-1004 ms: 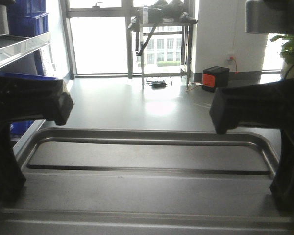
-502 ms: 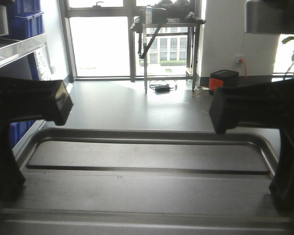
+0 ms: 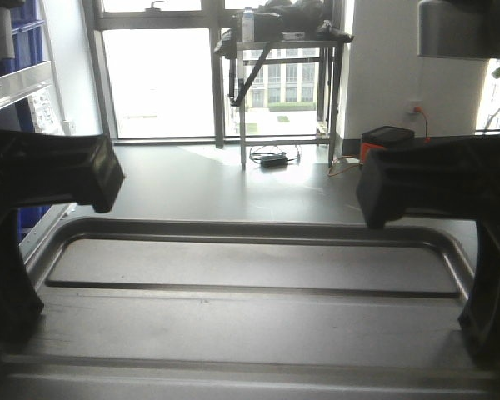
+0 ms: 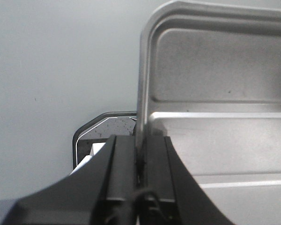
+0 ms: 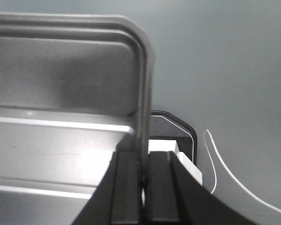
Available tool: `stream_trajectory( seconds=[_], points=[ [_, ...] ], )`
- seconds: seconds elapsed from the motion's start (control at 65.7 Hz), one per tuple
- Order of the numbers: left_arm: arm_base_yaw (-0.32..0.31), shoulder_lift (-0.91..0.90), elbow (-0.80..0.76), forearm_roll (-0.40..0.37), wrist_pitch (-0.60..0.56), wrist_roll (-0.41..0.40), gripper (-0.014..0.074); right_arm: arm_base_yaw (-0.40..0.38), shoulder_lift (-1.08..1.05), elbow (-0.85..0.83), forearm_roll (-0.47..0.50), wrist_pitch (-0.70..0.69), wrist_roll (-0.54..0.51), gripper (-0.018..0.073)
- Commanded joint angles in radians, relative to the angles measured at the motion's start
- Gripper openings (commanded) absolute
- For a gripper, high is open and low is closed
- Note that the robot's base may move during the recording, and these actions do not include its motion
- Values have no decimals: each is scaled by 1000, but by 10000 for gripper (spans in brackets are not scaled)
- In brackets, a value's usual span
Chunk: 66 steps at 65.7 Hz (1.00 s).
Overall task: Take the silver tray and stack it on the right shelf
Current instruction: 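Drive the base to the other rack while holding the tray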
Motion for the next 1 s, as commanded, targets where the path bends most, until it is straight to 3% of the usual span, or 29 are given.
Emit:
stream_trajectory(
  seconds=[0.0,0.989],
  points=[
    [-2,-23,-28,29,7,-2,-100,3,-23,-27,-32,22,-9,77],
    [-2,-23,-28,29,24,-2,-100,2,-23,-27,-32,40,-9,77]
  ],
)
